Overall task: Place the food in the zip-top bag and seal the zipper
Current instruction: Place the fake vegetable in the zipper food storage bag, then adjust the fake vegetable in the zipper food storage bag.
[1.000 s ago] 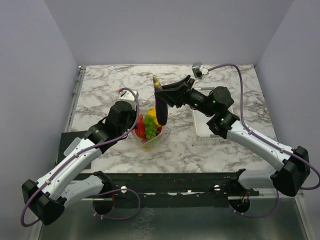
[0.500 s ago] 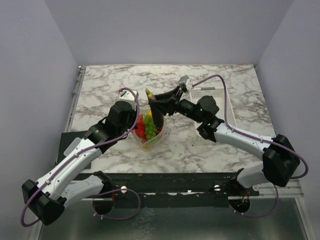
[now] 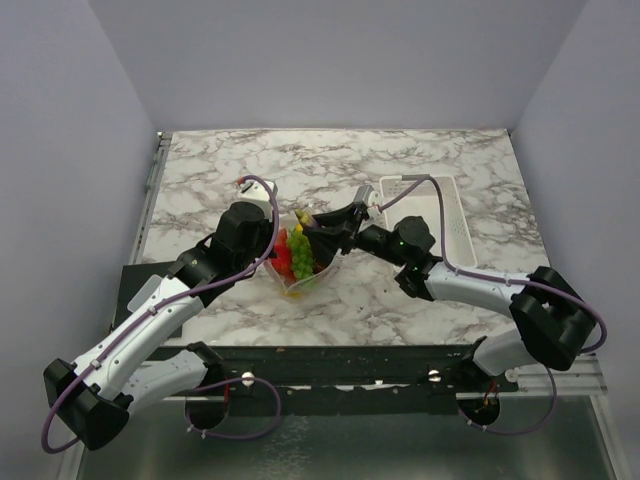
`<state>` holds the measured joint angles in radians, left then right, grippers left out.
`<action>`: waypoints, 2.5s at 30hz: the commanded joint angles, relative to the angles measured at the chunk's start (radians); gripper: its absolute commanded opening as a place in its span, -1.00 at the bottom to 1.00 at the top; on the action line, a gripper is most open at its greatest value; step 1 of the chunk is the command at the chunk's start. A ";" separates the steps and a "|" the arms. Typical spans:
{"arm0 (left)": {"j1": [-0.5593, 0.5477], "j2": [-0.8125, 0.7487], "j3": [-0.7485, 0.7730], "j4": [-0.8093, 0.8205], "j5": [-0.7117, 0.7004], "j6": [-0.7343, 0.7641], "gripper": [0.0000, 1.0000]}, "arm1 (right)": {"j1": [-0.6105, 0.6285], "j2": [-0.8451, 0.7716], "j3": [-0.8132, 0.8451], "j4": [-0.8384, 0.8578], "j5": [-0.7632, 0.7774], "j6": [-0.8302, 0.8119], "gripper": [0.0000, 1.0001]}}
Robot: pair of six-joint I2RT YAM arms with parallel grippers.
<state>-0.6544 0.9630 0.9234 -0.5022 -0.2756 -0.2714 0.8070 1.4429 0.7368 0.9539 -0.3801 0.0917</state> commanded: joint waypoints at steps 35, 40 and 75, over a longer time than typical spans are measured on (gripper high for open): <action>0.006 -0.018 -0.008 0.017 0.025 0.008 -1.00 | 0.030 -0.142 0.250 -0.607 0.072 -0.035 0.32; 0.006 -0.018 -0.008 0.017 0.029 0.009 -1.00 | 0.039 -0.147 0.377 -0.851 0.090 -0.024 0.31; 0.006 -0.020 -0.008 0.018 0.026 0.008 -1.00 | 0.352 0.043 0.795 -1.666 0.817 0.024 0.11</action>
<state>-0.6544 0.9630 0.9234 -0.5022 -0.2584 -0.2710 1.1362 1.4830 1.5028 -0.6529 0.3447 0.1093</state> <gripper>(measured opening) 0.003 0.562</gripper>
